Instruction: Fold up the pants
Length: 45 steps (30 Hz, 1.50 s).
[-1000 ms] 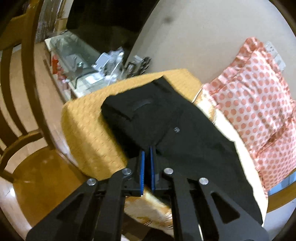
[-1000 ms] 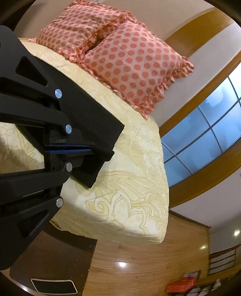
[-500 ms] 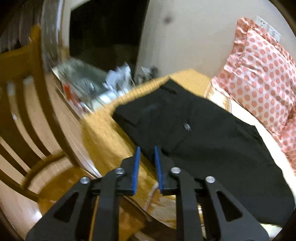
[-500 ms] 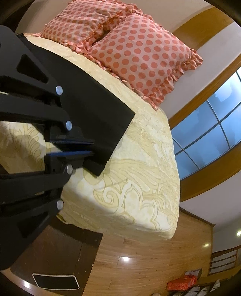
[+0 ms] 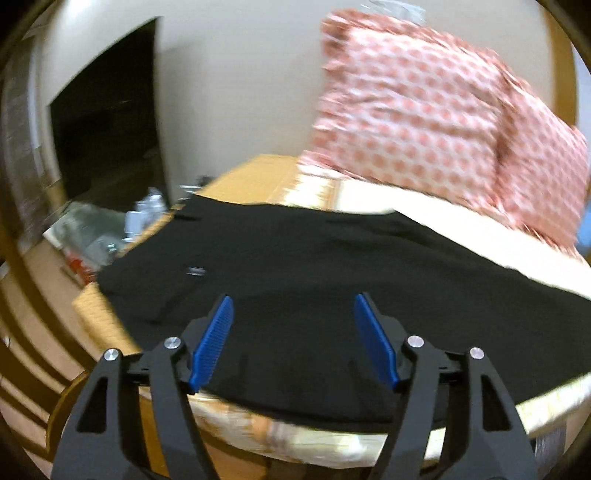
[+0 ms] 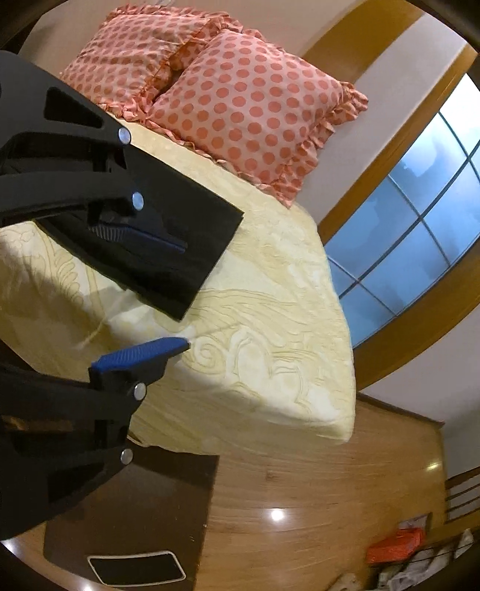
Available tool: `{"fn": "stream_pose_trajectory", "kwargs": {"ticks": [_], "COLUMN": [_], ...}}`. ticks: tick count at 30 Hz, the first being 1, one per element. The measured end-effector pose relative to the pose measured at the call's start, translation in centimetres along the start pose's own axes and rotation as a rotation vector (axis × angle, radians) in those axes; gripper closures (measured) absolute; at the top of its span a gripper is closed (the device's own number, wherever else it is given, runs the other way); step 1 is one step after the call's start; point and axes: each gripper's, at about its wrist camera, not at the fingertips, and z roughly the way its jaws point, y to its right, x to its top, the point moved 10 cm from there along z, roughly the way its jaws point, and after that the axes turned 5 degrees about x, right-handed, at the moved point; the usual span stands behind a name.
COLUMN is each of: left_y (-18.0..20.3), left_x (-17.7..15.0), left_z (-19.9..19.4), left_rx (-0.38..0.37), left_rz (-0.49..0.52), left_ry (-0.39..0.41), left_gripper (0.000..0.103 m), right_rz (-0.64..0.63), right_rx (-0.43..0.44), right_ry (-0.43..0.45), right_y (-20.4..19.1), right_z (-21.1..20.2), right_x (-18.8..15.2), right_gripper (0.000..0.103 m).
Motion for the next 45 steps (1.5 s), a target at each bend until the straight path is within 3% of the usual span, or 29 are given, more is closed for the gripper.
{"fn": "stream_pose_trajectory", "kwargs": {"ticks": [6,15,17,21,27,32,36,39,42,45], "left_y": [3.3,6.1,6.8,7.6,7.4,7.5,7.7,8.0,8.0,8.0], "left_x": [-1.9,-3.3,-3.5,-4.2,-5.2,-5.5,-5.6,-5.5,-5.5,-5.3], "left_z": [1.2,0.8,0.4,0.9,2.0,2.3,2.3,2.2,2.2,2.3], "left_rx": [-0.057,-0.109,-0.126,-0.129,-0.146,-0.151,-0.153,-0.151,-0.150,-0.147], "left_rz": [0.073,0.148,0.169,0.191,0.165,0.166,0.161,0.157,0.145,0.135], "left_ry": [-0.036,-0.015,-0.002,-0.022,-0.071,-0.065,-0.057,-0.055,-0.055,-0.055], "left_gripper": [0.034,0.025,0.021,0.019,0.017,0.011,0.008,0.006,0.005,0.005], "right_rz": [-0.027,-0.053,-0.072,-0.064,-0.200,-0.307,-0.423,-0.519,-0.610,-0.732], "right_rx": [0.024,0.118,0.080,0.079,0.150,0.267,0.414,0.539,0.672,0.794], "right_ry": [-0.040,-0.106,-0.085,-0.063,0.014,-0.001,-0.049,-0.117,-0.230,-0.413], "right_y": [-1.4,-3.6,-3.3,-3.1,-8.2,-15.0,-22.6,-28.7,-33.7,-36.9], "right_z": [0.7,1.2,1.5,1.9,0.0,-0.9,-1.7,-2.3,-3.1,-4.1], "right_x": [-1.2,-3.7,-3.4,-3.2,-2.1,-3.2,-6.4,-11.0,-17.6,-27.1], "right_gripper": [0.060,0.067,0.087,0.096,0.097,0.097,0.097,0.097,0.097,0.097]}}
